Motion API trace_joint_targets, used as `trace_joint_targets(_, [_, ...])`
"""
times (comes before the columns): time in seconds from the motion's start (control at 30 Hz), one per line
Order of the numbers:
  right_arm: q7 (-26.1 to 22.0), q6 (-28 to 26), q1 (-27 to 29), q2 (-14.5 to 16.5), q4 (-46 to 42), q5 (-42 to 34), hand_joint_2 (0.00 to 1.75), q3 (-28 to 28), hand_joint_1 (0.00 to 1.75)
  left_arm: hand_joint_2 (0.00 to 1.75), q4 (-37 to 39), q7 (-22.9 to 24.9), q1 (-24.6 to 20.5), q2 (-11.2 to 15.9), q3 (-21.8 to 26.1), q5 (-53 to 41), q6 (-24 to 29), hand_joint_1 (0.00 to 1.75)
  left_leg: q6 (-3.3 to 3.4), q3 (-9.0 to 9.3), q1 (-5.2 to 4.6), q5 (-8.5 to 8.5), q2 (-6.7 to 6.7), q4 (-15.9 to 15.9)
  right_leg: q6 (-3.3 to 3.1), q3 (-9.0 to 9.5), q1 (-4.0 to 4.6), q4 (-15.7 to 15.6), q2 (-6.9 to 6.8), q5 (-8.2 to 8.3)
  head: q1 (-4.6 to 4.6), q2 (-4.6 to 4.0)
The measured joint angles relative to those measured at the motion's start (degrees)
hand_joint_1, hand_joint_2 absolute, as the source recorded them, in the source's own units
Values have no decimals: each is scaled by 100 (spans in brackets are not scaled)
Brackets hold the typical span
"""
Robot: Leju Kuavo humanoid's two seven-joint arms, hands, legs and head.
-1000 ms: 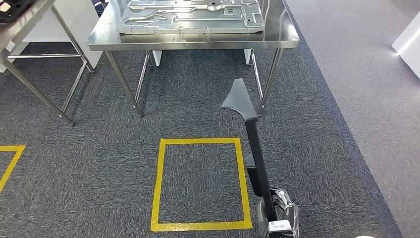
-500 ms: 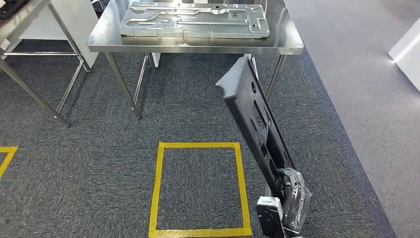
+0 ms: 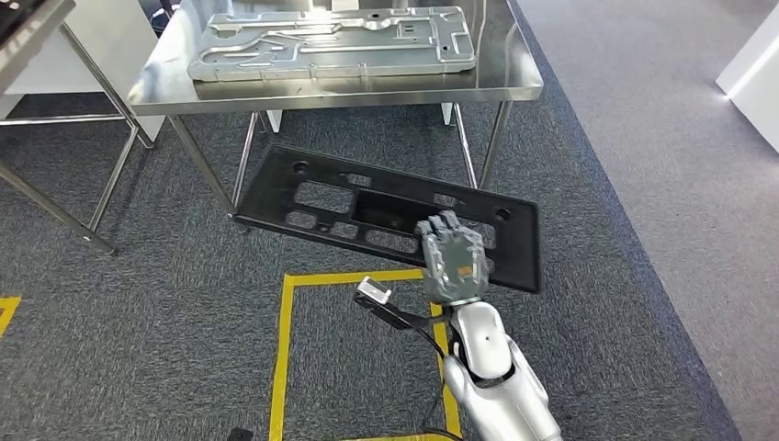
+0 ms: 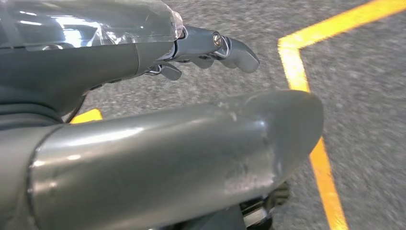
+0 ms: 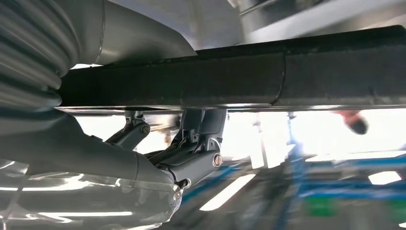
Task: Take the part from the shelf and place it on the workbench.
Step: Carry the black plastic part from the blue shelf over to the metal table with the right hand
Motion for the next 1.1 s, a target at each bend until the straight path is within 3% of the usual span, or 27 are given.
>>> trace_joint_targets(0.07, [-61, 136, -245, 4, 345, -21, 175, 171, 175, 0, 1, 25, -9, -2, -48, -26, -34, 0, 9, -473, -9, -203, -2, 562, -24, 85, 31, 0, -4, -75, -8, 0])
trace_joint_targets(0.1, [-84, 200, -328, 8, 496, -37, 175, 231, 175, 0, 1, 36, -2, -3, -66, -35, -48, 0, 26, -606, -14, -186, -3, 600, -29, 143, 51, 0, -6, -122, -9, 1])
trace_joint_targets(0.13, [-100, 257, -409, 15, 616, -56, 175, 275, 175, 0, 1, 45, 9, -2, -76, -40, -56, 0, 52, -645, -21, -48, -4, 441, -32, 209, 70, 1, -5, -171, -9, 1])
trace_joint_targets(0.2, [-129, 363, -607, 31, 813, -88, 175, 354, 175, 0, 0, 54, 23, 13, -96, -41, -59, 0, 142, -542, -60, 553, -9, -253, -28, 333, 98, 1, -2, -270, -9, 1])
trace_joint_targets(0.23, [-146, 409, -711, 37, 906, -95, 175, 399, 175, 0, 0, 58, 22, 26, -105, -42, -60, 0, 179, -486, -88, 766, -10, -555, -12, 371, 104, 0, 10, -310, -5, 1])
trace_joint_targets(0.27, [-161, 450, -796, 41, 982, -99, 175, 442, 175, 0, 1, 61, 18, 39, -116, -44, -61, 0, 209, -446, -117, 920, -13, -751, 15, 391, 104, -6, 18, -346, -4, 1])
trace_joint_targets(0.3, [-176, 481, -854, 42, 1044, -100, 175, 480, 175, 0, 1, 65, 18, 49, -128, -46, -61, 0, 229, -431, -134, 964, -20, -834, 53, 398, 100, 11, 25, -357, -3, 1])
trace_joint_targets(0.37, [-204, 529, -928, 45, 1133, -101, 175, 552, 175, 0, 1, 75, 22, 50, -153, -48, -62, 0, 268, -358, -129, 961, -34, -892, 130, 415, 100, 60, 28, -359, -7, 1])
trace_joint_targets(0.43, [-234, 553, -1019, 45, 1212, -105, 175, 621, 175, 0, 0, 81, 16, 52, -173, -46, -66, 0, 319, -256, -99, 943, -44, -943, 193, 322, 94, 320, 20, -417, 9, 0])
trace_joint_targets(0.53, [-254, 537, -1141, 45, 1333, -159, 175, 705, 175, 0, 0, 82, -13, 60, -186, -33, -75, 0, 355, -164, -87, 874, -58, -961, 275, -277, 51, 1268, 14, -797, 26, 0])
trace_joint_targets(0.57, [-254, 527, -1150, 44, 1370, -182, 175, 726, 175, 0, 0, 82, -12, 62, -187, -28, -76, 0, 353, -134, -87, 843, -64, -961, 292, -477, 36, 1500, 13, -875, 26, 1])
trace_joint_targets(0.6, [-256, 518, -1149, 44, 1402, -200, 175, 745, 175, 0, 0, 82, -4, 64, -187, -25, -77, 0, 349, -96, -87, 808, -70, -960, 298, -600, 25, 1561, 12, -842, 26, 1])
trace_joint_targets(0.63, [-257, 510, -1147, 44, 1426, -215, 175, 761, 175, 0, 0, 83, 5, 67, -187, -20, -77, 0, 341, -45, -87, 769, -74, -960, 295, -618, 18, 1404, 10, -669, 27, 1])
trace_joint_targets(0.7, [-261, 486, -1156, 44, 1448, -235, 175, 779, 175, 0, 1, 84, 16, 68, -188, -4, -78, 0, 314, 70, -86, 685, -78, -963, 267, -423, 18, 672, 1, -113, 26, 0])
trace_joint_targets(0.73, [-262, 472, -1166, 43, 1451, -242, 175, 784, 175, 0, 1, 83, 15, 68, -188, 1, -78, 0, 294, 116, -88, 650, -82, -964, 245, -317, 37, 333, -8, 26, 22, -1])
trace_joint_targets(0.77, [-262, 460, -1178, 43, 1454, -250, 175, 788, 175, 0, 1, 82, 11, 68, -189, 7, -78, 0, 262, 143, -89, 618, -82, -973, 208, -244, 59, 129, -15, 72, 18, 0])
trace_joint_targets(0.83, [-260, 448, -1185, 35, 1456, -266, 175, 795, 175, 0, 0, 79, 16, 69, -189, 15, -74, 0, 180, 194, -97, 599, -83, -957, 115, -195, 89, 21, -15, 22, 10, 1])
trace_joint_targets(0.93, [-257, 438, -1176, 17, 1438, -277, 175, 796, 175, 0, 0, 69, 28, 79, -189, 25, -63, 0, 85, 171, -92, 499, -75, -743, -1, -42, 47, -49, -6, 97, -5, 1])
trace_joint_targets(0.97, [-256, 432, -1179, 14, 1427, -278, 175, 795, 175, 0, 0, 67, 23, 83, -189, 26, -61, 0, 63, 63, -83, 387, -73, -529, -28, 4, 40, -61, -7, 82, -14, 1])
trace_joint_targets(1.03, [-255, 424, -1172, 4, 1413, -279, 175, 795, 175, 0, 1, 63, 24, 85, -189, 29, -61, 0, 22, -321, -72, 101, -72, 136, -62, 59, 49, -63, -5, 26, -32, 1])
trace_joint_targets(1.1, [-255, 423, -1142, -15, 1409, -279, 175, 795, 175, 0, 1, 63, 49, 85, -189, 28, -62, 0, 2, -664, -66, 2, -71, 574, -64, 128, 58, -60, 8, -44, -31, 0])
